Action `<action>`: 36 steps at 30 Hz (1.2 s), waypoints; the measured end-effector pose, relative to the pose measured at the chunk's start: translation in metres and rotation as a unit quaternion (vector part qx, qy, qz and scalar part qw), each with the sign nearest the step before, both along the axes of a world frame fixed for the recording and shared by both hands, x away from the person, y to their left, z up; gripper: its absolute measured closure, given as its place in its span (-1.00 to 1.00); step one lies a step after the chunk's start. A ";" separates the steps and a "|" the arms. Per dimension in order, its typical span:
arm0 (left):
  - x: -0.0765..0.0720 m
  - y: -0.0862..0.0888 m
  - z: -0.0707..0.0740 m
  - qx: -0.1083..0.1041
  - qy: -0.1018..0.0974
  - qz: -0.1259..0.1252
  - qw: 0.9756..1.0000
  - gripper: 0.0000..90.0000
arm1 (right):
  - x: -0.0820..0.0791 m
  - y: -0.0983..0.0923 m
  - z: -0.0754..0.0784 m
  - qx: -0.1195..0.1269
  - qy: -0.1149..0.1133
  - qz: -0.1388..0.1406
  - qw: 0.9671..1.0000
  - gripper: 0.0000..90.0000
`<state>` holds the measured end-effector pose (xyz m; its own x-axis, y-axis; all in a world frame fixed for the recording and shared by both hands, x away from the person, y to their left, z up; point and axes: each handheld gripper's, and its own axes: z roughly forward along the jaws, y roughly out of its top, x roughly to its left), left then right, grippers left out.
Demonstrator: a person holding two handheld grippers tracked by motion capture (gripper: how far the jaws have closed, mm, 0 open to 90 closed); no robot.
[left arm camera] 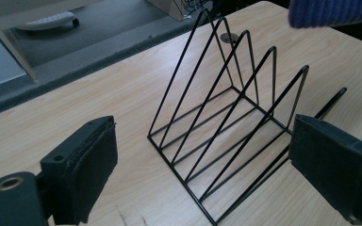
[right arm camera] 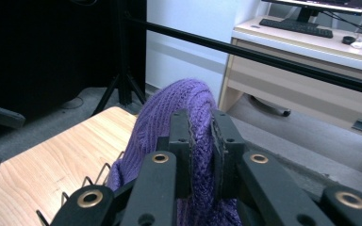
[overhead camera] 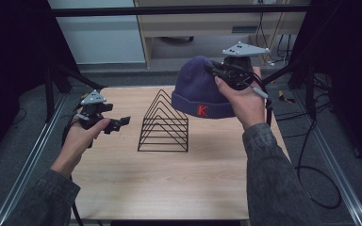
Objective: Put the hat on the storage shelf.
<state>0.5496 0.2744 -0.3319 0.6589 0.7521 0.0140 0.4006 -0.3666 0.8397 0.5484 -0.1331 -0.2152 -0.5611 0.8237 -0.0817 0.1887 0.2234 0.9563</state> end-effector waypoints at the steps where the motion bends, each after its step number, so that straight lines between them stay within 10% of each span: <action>1: 0.002 -0.001 0.002 0.004 -0.002 -0.001 1.000 -0.82 | 0.003 0.003 -0.001 0.001 0.000 0.002 1.000 0.79; 13: 0.002 -0.012 0.025 -0.048 -0.024 -0.007 0.999 -0.76 | 0.010 0.032 0.010 0.018 -0.010 0.020 1.000 0.79; 36: 0.005 -0.035 0.029 -0.060 -0.030 -0.059 0.996 -0.77 | 0.009 0.078 0.017 0.000 0.005 0.083 0.997 0.79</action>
<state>0.5548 0.2395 -0.3029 0.7429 0.6688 -0.0291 0.3091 -0.3040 0.9011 0.5576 -0.0547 -0.1979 -0.6907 0.7192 -0.0763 0.1580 0.2530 0.9545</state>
